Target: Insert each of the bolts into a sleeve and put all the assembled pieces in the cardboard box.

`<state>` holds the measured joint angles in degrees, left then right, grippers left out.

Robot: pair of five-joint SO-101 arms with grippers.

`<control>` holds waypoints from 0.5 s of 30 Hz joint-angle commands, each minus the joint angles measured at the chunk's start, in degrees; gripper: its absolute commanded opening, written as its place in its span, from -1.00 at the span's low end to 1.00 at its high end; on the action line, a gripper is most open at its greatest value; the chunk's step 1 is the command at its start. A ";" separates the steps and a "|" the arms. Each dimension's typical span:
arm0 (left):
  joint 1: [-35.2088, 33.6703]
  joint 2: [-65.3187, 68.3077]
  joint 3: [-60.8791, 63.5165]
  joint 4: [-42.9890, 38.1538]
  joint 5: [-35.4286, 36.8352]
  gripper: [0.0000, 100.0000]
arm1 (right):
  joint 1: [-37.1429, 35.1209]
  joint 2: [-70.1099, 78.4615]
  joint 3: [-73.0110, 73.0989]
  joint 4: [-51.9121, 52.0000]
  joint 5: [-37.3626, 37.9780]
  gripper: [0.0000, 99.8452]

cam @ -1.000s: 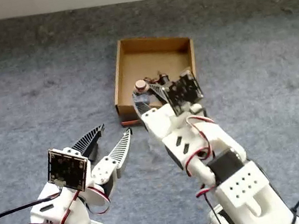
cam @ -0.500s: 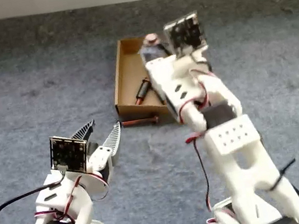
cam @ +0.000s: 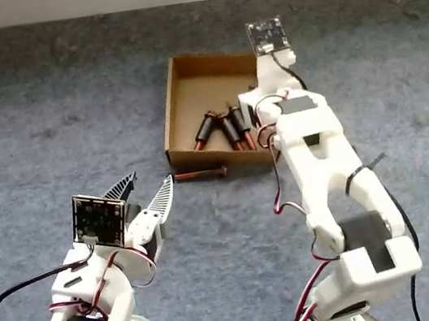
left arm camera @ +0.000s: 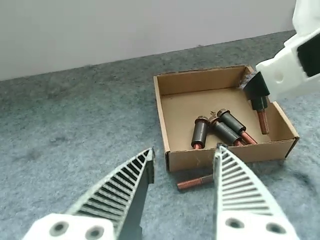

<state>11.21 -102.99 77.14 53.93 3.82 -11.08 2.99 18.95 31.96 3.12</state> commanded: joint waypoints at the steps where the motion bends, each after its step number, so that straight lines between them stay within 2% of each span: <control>1: 1.54 0.57 1.10 -2.20 -0.44 -0.64 | 0.57 0.22 -4.35 0.66 -0.26 -0.99; 6: 1.89 0.57 3.56 -5.36 -0.53 -0.64 | 0.40 3.65 -4.62 8.84 -0.26 -0.99; 15: 1.98 0.57 3.82 -5.36 -0.53 -0.64 | 0.57 8.22 -4.62 8.92 -0.26 -0.99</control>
<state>12.53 -102.55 81.10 49.80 3.74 -11.25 11.16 16.57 40.13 3.12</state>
